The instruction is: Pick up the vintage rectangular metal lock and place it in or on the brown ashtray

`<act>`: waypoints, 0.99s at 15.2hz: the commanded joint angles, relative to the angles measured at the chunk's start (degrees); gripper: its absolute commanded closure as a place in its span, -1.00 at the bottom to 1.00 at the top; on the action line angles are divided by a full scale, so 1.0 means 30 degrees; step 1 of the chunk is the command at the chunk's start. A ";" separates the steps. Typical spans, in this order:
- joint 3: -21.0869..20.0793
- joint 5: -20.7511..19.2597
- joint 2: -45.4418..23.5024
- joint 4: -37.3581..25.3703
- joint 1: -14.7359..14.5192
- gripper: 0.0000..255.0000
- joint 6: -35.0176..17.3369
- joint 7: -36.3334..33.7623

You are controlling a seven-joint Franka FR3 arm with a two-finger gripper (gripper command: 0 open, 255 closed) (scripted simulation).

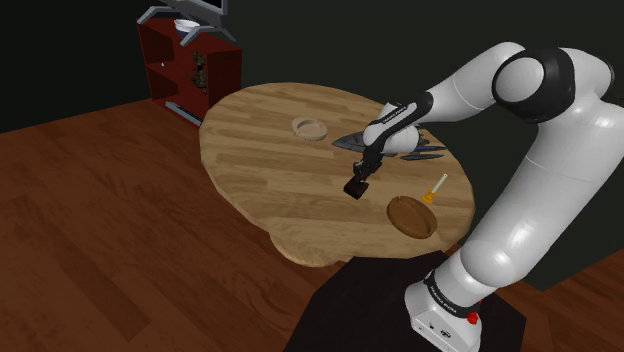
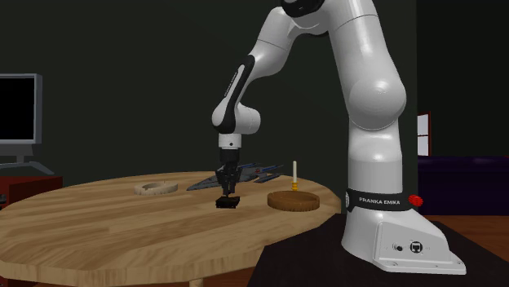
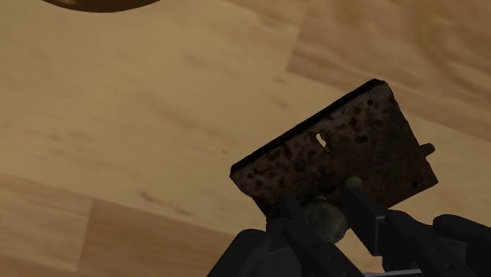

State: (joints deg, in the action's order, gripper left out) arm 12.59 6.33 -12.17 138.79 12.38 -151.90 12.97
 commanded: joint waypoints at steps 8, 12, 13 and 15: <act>-0.0002 0.0003 -0.0006 0.0001 0.0000 1.00 -0.0004 0.0001; 0.0214 -0.0525 0.0990 -0.0018 -0.0132 1.00 0.0978 -0.0381; 0.0256 -0.0650 0.1233 -0.0034 -0.0157 1.00 0.1227 -0.0471; 0.0328 -0.0890 0.1707 -0.0081 -0.0197 1.00 0.1732 -0.0645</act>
State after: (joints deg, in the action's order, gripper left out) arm 13.42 4.06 -7.82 138.62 11.81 -147.54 11.25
